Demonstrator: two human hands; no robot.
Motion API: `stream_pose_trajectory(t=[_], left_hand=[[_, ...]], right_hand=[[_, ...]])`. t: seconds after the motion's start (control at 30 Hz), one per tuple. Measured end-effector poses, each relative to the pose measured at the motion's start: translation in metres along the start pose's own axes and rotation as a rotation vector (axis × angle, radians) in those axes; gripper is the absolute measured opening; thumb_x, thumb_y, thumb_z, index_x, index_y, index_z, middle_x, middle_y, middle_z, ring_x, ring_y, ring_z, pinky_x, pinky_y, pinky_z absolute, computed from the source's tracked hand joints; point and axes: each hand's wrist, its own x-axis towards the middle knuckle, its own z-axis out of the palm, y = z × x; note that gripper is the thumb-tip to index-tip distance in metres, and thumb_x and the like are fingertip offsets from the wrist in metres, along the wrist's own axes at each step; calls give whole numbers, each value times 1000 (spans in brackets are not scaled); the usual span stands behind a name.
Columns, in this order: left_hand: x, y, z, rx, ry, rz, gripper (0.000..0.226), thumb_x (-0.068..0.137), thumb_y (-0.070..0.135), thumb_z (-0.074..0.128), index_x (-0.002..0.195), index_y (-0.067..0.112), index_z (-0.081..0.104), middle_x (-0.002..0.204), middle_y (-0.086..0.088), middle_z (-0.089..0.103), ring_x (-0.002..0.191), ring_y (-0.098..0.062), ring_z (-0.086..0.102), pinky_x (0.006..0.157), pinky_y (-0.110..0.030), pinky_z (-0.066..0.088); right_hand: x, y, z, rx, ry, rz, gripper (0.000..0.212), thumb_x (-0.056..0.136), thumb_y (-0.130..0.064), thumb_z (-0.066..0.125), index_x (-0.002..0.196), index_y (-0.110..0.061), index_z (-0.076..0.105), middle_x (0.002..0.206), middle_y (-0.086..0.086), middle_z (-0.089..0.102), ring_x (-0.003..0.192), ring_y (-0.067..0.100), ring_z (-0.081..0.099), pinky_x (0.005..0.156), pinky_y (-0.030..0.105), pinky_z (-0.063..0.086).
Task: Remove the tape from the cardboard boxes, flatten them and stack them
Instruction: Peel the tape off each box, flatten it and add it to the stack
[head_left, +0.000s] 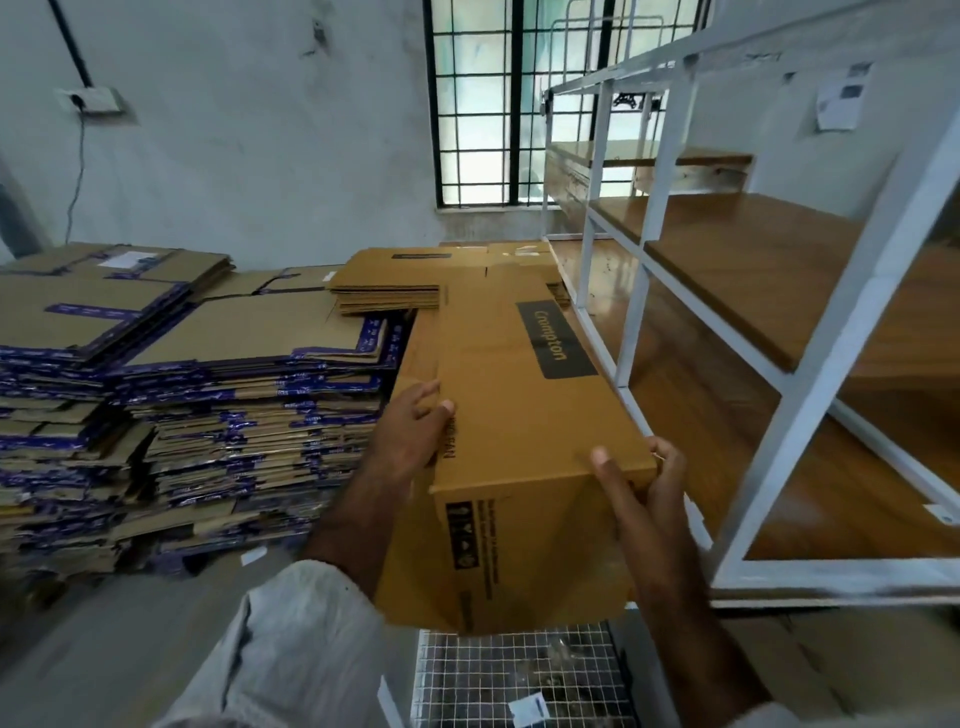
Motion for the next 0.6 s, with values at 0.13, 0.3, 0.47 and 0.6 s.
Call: stream_pose_trajectory(t=[0.13, 0.3, 0.47, 0.6], left_hand=[[5, -14, -22, -95, -17, -68, 35, 105, 31, 54, 139, 34, 59, 131, -4, 62, 112, -27, 65, 94, -51, 56], [-5, -76, -32, -45, -117, -246, 24, 102, 37, 57, 117, 22, 69, 119, -13, 70, 114, -36, 65, 97, -55, 53], [-1, -116, -43, -229, -57, -336, 72, 85, 73, 63, 132, 19, 64, 124, -17, 70, 115, -41, 65, 103, -62, 48], [9, -110, -53, -221, 52, -374, 67, 88, 76, 54, 125, 20, 68, 118, -13, 73, 109, -36, 68, 100, -58, 52]], right_hand=[[3, -23, 18, -232, -91, -188, 74, 80, -68, 69, 140, -35, 42, 132, -14, 57, 111, -7, 58, 77, 8, 50], [6, -27, 83, -903, -388, -561, 54, 92, -66, 57, 138, -40, 45, 145, -13, 51, 133, 16, 47, 109, 47, 30], [-8, 18, 130, -1069, -572, -638, 53, 93, -62, 44, 139, -36, 45, 146, -9, 51, 134, 20, 46, 104, 57, 32], [-3, 22, 136, -1076, -551, -670, 52, 92, -62, 45, 137, -37, 44, 147, -9, 52, 135, 19, 45, 106, 55, 31]])
